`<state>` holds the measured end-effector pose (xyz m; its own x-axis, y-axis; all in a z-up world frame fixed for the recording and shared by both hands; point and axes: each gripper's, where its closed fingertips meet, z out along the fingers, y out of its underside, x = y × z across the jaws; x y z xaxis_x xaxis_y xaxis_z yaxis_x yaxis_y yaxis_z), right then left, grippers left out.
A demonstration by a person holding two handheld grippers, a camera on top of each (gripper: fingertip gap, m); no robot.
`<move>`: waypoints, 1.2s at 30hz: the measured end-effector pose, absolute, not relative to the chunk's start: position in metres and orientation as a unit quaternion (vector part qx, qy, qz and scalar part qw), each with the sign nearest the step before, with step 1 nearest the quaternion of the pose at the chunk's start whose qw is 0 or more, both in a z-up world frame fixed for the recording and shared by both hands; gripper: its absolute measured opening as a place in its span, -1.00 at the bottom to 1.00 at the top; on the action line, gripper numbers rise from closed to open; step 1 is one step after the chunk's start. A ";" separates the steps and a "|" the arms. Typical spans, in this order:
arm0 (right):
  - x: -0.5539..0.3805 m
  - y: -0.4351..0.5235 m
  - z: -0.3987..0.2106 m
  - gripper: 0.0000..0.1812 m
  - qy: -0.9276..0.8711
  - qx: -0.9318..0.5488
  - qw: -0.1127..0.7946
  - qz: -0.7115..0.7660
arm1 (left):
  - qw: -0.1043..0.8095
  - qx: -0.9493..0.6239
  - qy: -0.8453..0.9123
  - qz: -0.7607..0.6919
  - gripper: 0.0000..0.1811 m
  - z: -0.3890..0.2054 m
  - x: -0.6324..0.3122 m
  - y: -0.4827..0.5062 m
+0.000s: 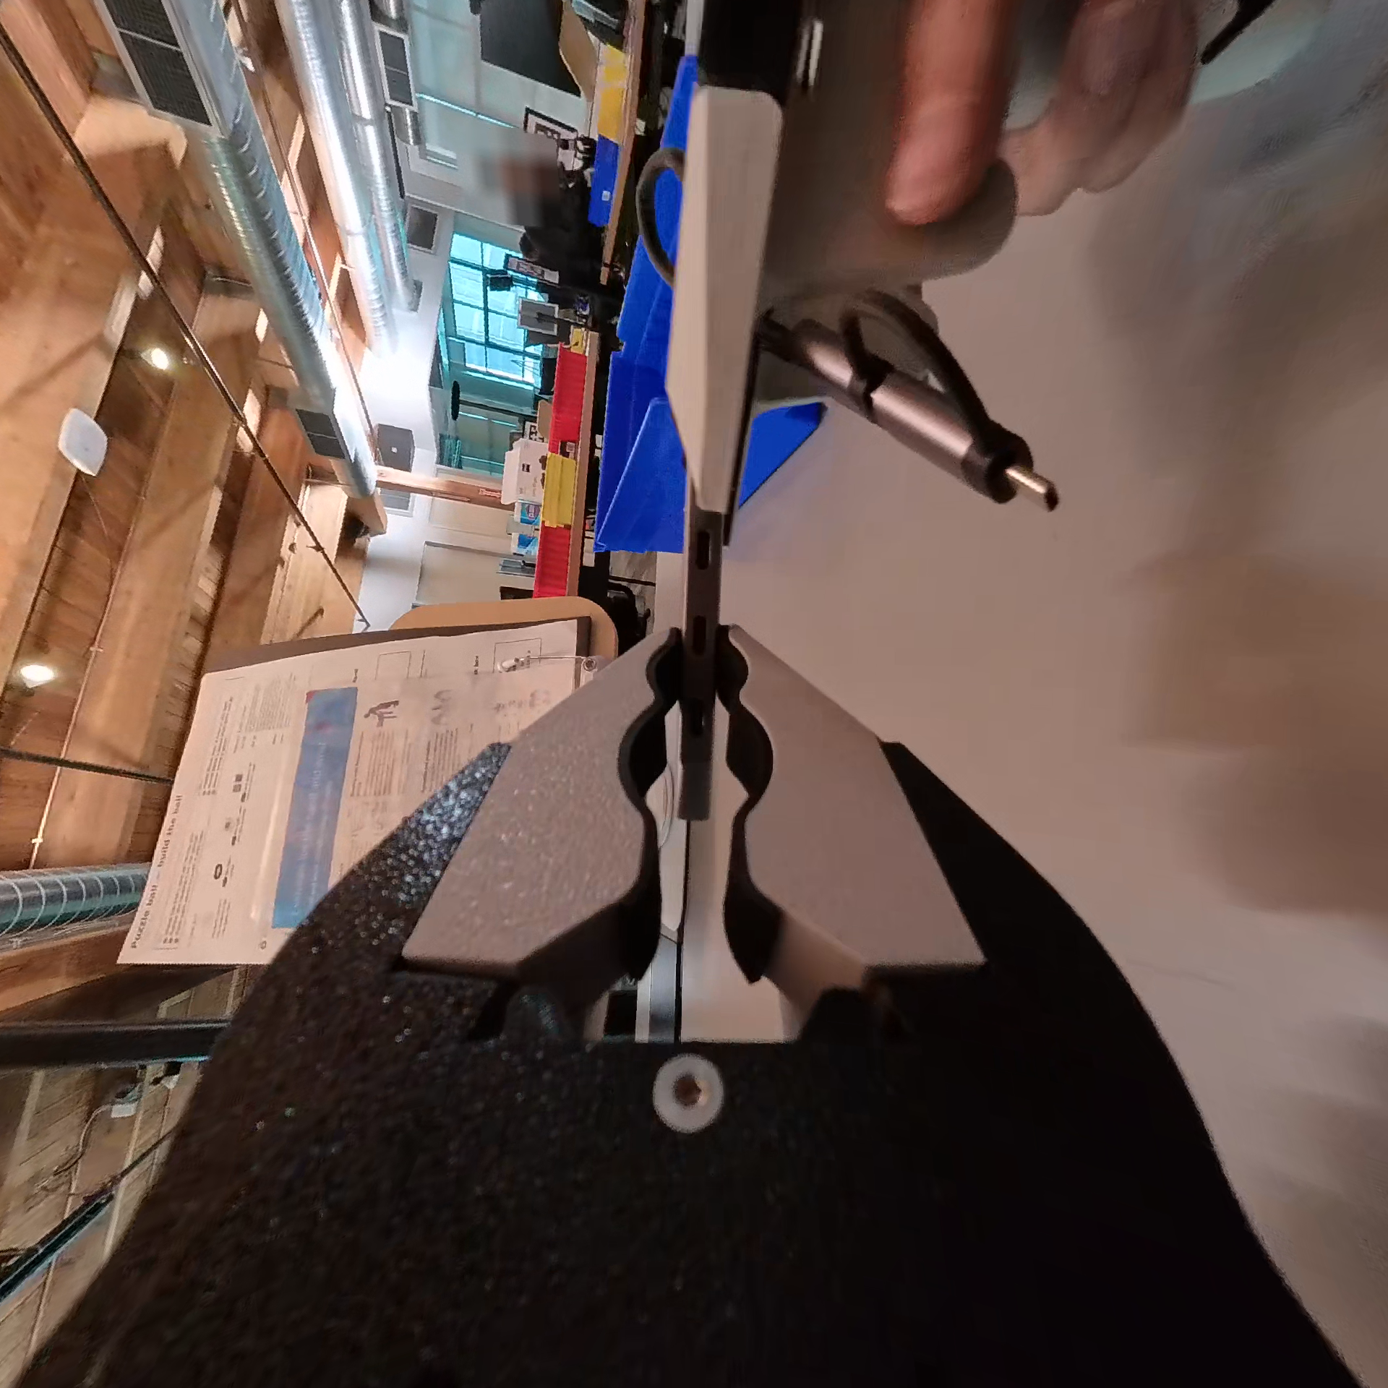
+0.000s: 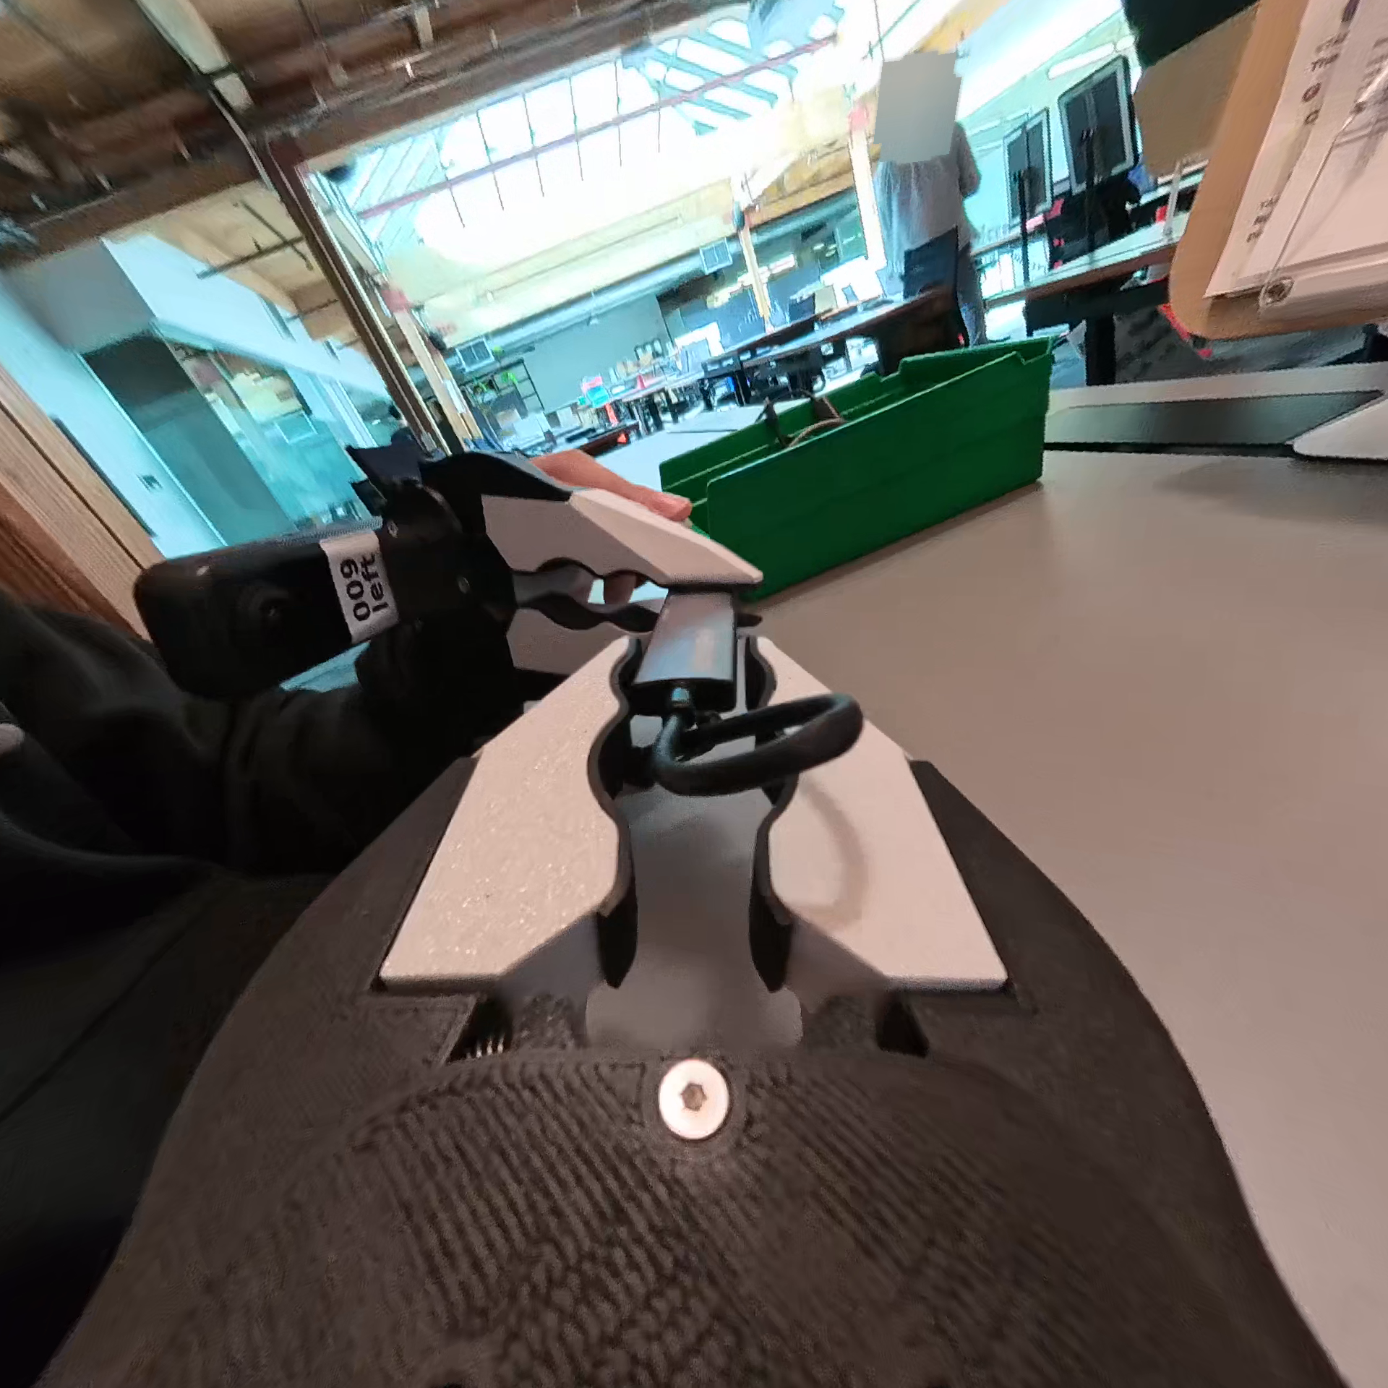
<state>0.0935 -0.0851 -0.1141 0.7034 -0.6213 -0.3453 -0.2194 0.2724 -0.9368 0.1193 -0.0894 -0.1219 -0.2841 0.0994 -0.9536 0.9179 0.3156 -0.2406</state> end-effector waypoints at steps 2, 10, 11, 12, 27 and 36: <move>0.094 -0.083 -0.115 -0.73 0.358 -0.587 0.712 -0.141 | 0.463 0.383 0.666 -0.443 -0.93 -0.122 0.118 -0.090; 0.097 -0.081 -0.117 -0.75 0.355 -0.588 0.711 -0.151 | 0.465 0.393 0.664 -0.433 -0.93 -0.125 0.119 -0.090; 0.097 -0.081 -0.116 -0.75 0.355 -0.583 0.716 -0.146 | 0.464 0.394 0.664 -0.434 -0.93 -0.125 0.119 -0.089; 0.097 -0.081 -0.116 -0.75 0.353 -0.581 0.717 -0.151 | 0.464 0.393 0.664 -0.435 -0.93 -0.124 0.119 -0.089; 0.098 -0.082 -0.109 -0.74 0.336 -0.580 0.713 -0.205 | 0.445 0.367 0.669 -0.468 -0.91 -0.119 0.121 -0.088; 0.107 -0.120 -0.102 -0.74 0.365 -0.517 0.718 -0.288 | 0.306 0.159 0.658 -0.670 -0.63 -0.036 0.142 -0.043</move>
